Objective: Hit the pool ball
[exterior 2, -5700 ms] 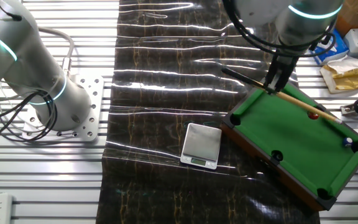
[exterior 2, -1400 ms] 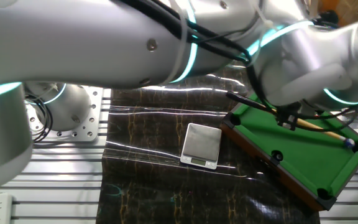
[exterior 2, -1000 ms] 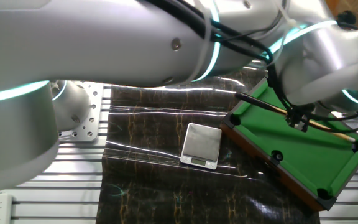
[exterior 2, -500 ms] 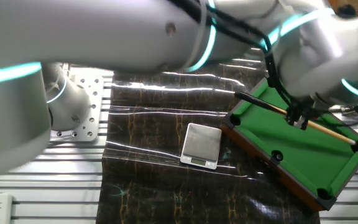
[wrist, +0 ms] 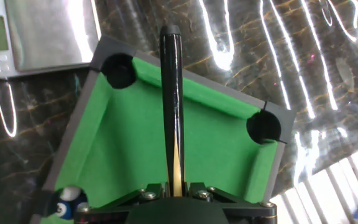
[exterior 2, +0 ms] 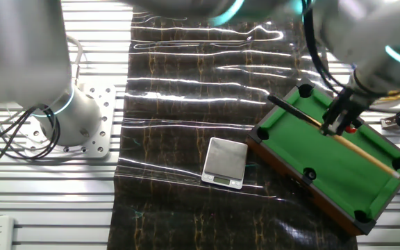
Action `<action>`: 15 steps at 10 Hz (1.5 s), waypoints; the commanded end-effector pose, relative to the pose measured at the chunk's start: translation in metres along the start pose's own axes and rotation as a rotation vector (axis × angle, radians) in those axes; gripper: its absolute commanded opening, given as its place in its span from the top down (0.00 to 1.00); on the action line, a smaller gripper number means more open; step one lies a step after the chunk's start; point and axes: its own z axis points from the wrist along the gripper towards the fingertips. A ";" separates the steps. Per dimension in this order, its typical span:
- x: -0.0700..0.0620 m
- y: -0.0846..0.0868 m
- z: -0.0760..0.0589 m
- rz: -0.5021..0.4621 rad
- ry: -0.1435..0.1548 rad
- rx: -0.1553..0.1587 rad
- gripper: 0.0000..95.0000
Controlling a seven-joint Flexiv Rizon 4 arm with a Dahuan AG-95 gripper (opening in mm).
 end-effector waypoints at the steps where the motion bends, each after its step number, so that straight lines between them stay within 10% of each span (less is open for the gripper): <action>1: -0.013 0.008 -0.028 0.850 0.035 0.079 1.00; 6: -0.053 0.027 -0.031 1.456 0.036 0.089 1.00; 15: -0.078 0.002 -0.009 1.685 0.030 0.147 1.00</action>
